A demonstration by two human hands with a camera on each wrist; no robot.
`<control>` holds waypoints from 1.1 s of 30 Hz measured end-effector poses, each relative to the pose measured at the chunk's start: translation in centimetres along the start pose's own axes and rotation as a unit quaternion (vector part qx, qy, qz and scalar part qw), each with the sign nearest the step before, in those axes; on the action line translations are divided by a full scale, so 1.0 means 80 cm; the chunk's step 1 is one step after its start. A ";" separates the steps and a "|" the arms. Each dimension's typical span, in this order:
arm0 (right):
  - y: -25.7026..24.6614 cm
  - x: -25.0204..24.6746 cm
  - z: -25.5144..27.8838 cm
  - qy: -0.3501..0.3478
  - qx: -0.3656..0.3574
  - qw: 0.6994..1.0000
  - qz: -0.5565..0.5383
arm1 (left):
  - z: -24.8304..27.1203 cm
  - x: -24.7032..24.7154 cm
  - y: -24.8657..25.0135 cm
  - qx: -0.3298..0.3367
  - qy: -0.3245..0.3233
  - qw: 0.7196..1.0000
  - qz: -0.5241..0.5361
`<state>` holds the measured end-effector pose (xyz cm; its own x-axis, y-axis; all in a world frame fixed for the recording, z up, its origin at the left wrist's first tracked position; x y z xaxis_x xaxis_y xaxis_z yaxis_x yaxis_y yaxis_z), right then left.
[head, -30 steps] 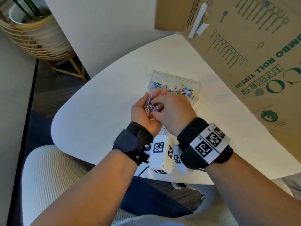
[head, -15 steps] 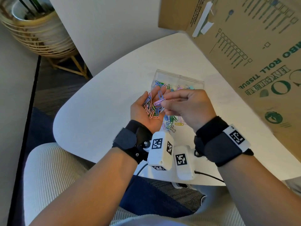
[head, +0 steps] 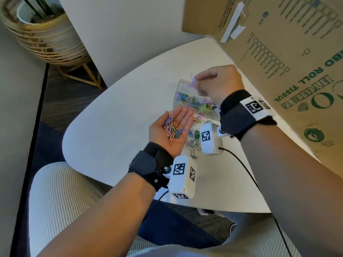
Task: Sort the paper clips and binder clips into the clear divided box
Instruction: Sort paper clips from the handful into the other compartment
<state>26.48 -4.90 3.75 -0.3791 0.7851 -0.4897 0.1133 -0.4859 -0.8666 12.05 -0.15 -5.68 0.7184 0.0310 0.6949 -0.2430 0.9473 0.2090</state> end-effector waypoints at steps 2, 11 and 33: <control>0.006 0.009 0.004 -0.031 -0.033 0.991 0.129 | -0.001 0.001 0.002 0.002 -0.007 1.000 -0.003; 0.001 0.036 0.090 -0.153 -0.137 0.959 0.197 | -0.011 0.009 0.001 -0.003 -0.056 0.998 0.004; 0.025 0.011 0.088 -0.094 0.098 0.973 -0.188 | -0.002 0.020 -0.004 -0.014 -0.058 0.998 0.016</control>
<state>19.86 -7.89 2.26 -0.5241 0.8459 -0.0986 -0.2359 -0.2555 -0.9376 13.37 -0.35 -4.77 0.6305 0.0261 0.7757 -0.2450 0.9550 0.1671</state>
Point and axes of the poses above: each hand's wrist, its own z-axis away from the middle knuckle, its own x-axis out of the palm, y = z × x, the point moved 5 cm from there along -z, towards the middle knuckle, and after that the axes turned 7 degrees about y, right-handed, at the moved point
